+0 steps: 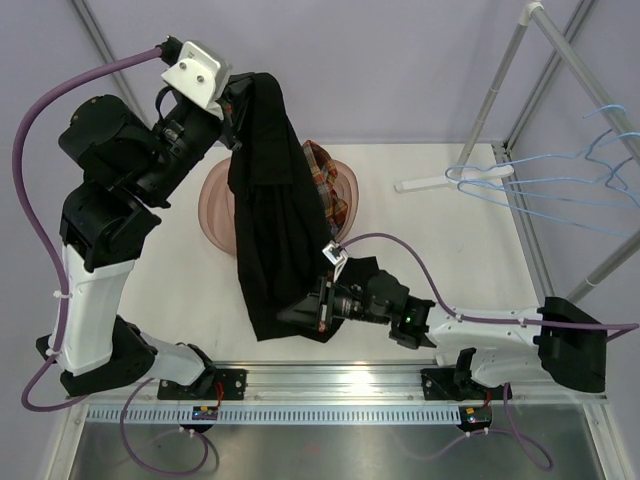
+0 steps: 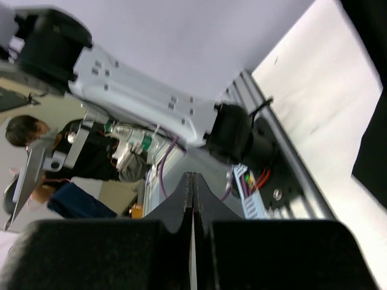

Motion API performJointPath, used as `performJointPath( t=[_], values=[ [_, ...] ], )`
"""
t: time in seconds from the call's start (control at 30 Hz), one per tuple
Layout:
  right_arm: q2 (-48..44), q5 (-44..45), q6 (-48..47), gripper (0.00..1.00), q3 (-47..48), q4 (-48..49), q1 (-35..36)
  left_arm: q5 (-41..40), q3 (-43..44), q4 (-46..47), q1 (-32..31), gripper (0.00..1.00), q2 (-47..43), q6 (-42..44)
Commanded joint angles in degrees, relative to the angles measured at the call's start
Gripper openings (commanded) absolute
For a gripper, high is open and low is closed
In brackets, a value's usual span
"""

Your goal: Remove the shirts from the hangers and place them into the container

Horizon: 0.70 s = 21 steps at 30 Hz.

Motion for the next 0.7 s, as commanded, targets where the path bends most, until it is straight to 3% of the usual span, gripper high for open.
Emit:
performJointPath(
  t=[0.0, 0.33, 0.67],
  values=[
    [5.9, -4.2, -1.2, 0.0, 7.0, 3.3, -3.9, -0.2, 0.3, 2.8, 0.4, 0.0, -1.2, -0.3],
    [27.6, -16.8, 2.4, 0.0, 26.5, 8.5, -7.9, 4.6, 1.9, 0.9, 0.4, 0.0, -1.0, -4.1],
    [39.2, -21.5, -2.1, 0.0, 51.3, -6.0, -16.6, 12.0, 1.1, -1.0, 0.4, 0.0, -3.9, -9.1]
  ],
)
